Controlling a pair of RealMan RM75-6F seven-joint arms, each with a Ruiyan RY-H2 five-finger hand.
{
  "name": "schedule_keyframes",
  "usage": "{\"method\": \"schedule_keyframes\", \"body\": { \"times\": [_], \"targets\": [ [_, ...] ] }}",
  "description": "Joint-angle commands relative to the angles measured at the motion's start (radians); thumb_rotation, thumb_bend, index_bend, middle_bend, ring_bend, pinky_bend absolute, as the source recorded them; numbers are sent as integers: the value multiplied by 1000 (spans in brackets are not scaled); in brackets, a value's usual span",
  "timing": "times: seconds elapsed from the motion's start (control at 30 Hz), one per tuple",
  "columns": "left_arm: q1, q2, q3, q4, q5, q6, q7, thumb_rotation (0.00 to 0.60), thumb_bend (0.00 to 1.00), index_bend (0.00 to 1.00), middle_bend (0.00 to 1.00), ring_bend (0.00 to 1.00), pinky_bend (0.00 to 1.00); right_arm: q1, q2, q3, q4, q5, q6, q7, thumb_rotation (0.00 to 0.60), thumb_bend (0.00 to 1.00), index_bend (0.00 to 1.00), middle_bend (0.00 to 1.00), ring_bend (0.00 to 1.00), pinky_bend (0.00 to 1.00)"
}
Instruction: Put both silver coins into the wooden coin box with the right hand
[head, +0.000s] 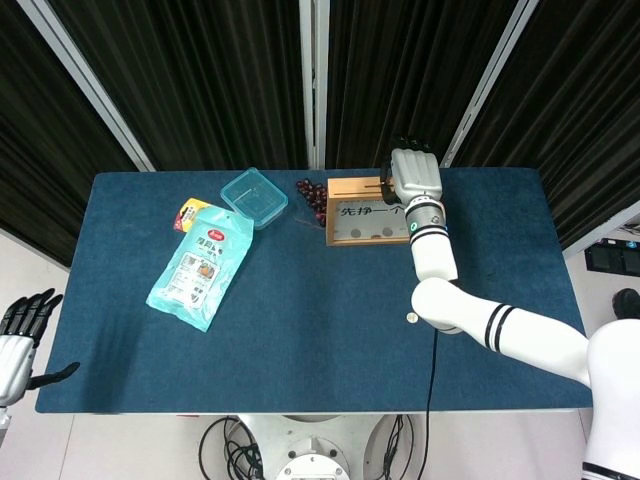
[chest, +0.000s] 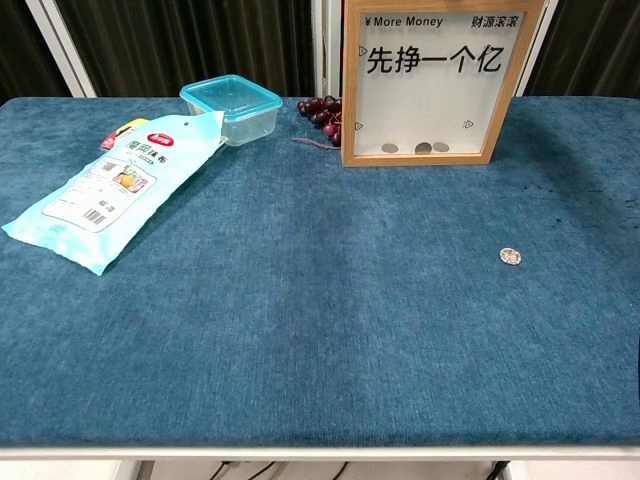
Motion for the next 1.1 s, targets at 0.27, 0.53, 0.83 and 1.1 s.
{"method": "schedule_keyframes", "body": {
  "times": [0.27,0.53,0.83,1.1],
  "targets": [
    [-1,1,2,1,0,-4,-1,600,37,0,0,0,0,2,1,3,1,15,3,-12,600,444,804,83,0,0],
    [-2,2,1,-1,0,-4,1,600,37,0,0,0,0,1,0,0,4,24,-6,-21,600,443,746,77,0,0],
    [-4,5,1,-5,0,-6,3,600,36,0,0,0,0,-6,8,-1,5,29,-22,-19,600,441,544,68,0,0],
    [-6,10,1,-15,1,-7,11,600,36,0,0,0,0,-13,23,-6,-5,26,-38,-13,600,440,479,62,0,0]
  ]
}}
